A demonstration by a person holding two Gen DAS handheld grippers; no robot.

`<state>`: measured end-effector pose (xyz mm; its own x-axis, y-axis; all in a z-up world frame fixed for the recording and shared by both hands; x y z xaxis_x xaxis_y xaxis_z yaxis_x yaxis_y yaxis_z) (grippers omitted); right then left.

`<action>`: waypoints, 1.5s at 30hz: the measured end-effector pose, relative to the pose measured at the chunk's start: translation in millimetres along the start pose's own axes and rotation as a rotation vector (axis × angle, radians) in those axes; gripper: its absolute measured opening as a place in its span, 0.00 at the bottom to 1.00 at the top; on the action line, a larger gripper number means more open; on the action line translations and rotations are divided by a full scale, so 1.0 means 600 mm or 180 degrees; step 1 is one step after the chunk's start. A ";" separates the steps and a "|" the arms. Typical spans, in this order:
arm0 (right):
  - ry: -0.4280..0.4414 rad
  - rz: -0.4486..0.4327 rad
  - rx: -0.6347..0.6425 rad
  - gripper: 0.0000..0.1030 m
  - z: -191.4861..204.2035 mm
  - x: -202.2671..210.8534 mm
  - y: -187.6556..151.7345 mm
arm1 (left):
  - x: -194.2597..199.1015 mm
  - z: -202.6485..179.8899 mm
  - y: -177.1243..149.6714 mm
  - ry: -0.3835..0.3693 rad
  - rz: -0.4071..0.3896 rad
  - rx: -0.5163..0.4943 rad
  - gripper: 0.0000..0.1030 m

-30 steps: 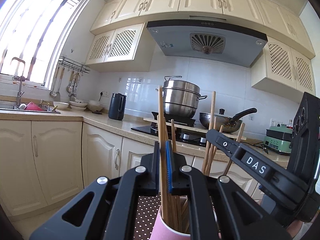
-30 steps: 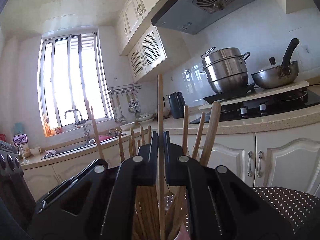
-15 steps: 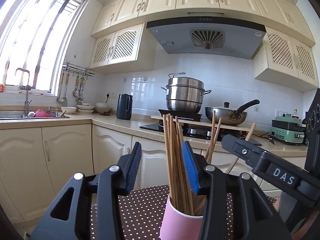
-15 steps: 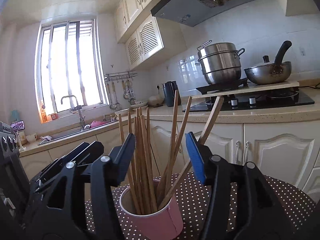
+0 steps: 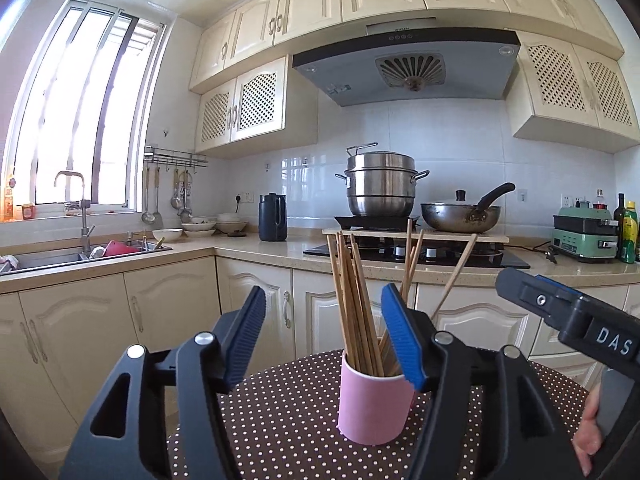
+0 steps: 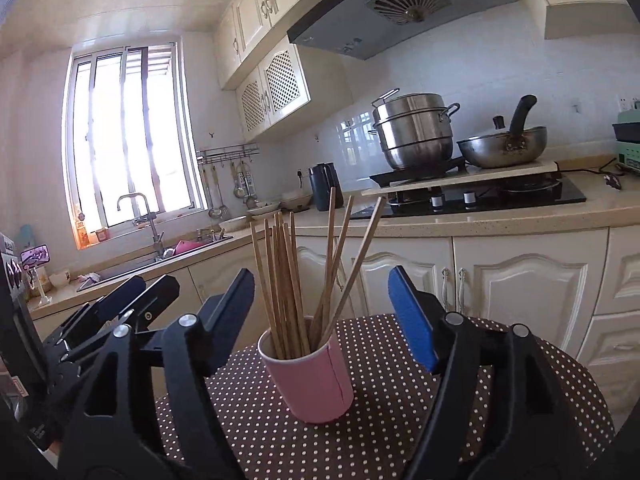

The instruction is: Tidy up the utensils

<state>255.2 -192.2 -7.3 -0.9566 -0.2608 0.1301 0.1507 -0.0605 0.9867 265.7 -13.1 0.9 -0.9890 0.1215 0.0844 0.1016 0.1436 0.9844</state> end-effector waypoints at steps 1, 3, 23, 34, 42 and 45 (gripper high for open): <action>-0.0011 0.0035 -0.0011 0.72 0.000 0.011 -0.002 | 0.011 -0.003 -0.002 0.0032 0.0022 -0.0029 0.59; -0.0031 0.0101 -0.0018 0.73 0.004 0.030 -0.005 | 0.034 -0.009 -0.007 0.0094 0.0097 -0.0070 0.61; 0.0009 0.0475 0.0107 0.84 0.027 0.169 -0.061 | 0.178 -0.032 -0.056 0.0322 0.0618 -0.0009 0.66; -0.0018 0.0550 -0.0048 0.85 0.019 0.176 -0.082 | 0.185 -0.029 -0.054 0.0366 0.0597 0.0081 0.66; -0.0009 0.0602 -0.0142 0.86 0.014 0.171 -0.089 | 0.187 -0.027 -0.055 0.0395 0.0586 0.0070 0.66; -0.0013 0.0606 -0.0145 0.86 0.013 0.172 -0.089 | 0.187 -0.029 -0.055 0.0366 0.0584 0.0073 0.66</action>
<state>146.7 -208.2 -45.8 -0.9107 -0.2678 0.3144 0.3400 -0.0540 0.9389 149.7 -21.2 -19.7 -0.9593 0.0351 0.2803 0.2824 0.1519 0.9472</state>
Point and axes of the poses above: each gripper's, at about its wrist camera, not at the fingertips, and x roughly against the way its jaws point, z to its left, y to its top, the point moved 10 cm from there along -x, roughly the way its jaws point, and after that the axes turned 10 degrees about x, right-handed, at the moved point
